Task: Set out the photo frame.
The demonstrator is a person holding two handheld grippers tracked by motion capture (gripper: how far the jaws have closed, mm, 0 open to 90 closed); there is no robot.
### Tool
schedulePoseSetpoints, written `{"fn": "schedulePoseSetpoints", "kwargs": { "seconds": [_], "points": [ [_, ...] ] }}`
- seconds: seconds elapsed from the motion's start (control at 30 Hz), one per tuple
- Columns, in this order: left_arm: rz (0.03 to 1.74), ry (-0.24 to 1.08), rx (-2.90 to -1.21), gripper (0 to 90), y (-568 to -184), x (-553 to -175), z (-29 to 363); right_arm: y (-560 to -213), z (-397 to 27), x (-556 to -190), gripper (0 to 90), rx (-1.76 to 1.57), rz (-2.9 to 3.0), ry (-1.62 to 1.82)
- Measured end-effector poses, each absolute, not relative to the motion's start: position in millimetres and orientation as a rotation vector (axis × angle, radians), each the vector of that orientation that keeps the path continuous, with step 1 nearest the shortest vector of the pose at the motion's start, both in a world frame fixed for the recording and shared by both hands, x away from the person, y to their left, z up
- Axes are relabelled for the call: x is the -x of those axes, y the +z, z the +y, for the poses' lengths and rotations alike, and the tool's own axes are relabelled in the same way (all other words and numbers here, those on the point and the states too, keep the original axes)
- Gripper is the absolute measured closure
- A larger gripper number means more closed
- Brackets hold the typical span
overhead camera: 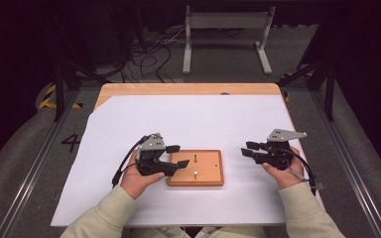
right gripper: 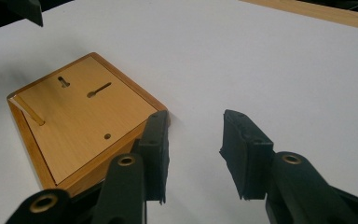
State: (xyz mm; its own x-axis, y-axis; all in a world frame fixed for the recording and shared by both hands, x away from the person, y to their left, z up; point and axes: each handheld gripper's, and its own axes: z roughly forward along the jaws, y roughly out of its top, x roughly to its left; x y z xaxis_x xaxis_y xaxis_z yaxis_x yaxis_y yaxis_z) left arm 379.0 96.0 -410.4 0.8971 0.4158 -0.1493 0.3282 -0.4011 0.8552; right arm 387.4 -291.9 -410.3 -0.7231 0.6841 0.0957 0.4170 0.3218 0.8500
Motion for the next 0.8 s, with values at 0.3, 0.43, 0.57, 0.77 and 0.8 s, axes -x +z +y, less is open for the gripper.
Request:
{"fn": "schedulePoseSetpoints", "kwargs": {
  "seconds": [0.3,0.43,0.57,0.77,0.8],
  "points": [
    [0.439,0.024,-2.075,41.8,-423,-379,79,-411,-295,-385,61.2,-1.009,2.3,1.362],
    [0.4,0.011,-2.103,46.7,-429,-378,72,-411,-295,-385,60.9,-1.011,2.299,1.364],
    [0.37,0.034,-2.127,54.9,-434,-377,66,-411,-296,-384,60.9,-1.017,2.299,1.365],
    [0.334,0.042,-2.191,66.5,-442,-374,57,-411,-297,-384,60.9,-1.014,2.296,1.368],
    [0.324,0.054,-2.208,67.4,-444,-373,56,-411,-297,-384,60.8,-1.014,2.296,1.368]
  ]
}}
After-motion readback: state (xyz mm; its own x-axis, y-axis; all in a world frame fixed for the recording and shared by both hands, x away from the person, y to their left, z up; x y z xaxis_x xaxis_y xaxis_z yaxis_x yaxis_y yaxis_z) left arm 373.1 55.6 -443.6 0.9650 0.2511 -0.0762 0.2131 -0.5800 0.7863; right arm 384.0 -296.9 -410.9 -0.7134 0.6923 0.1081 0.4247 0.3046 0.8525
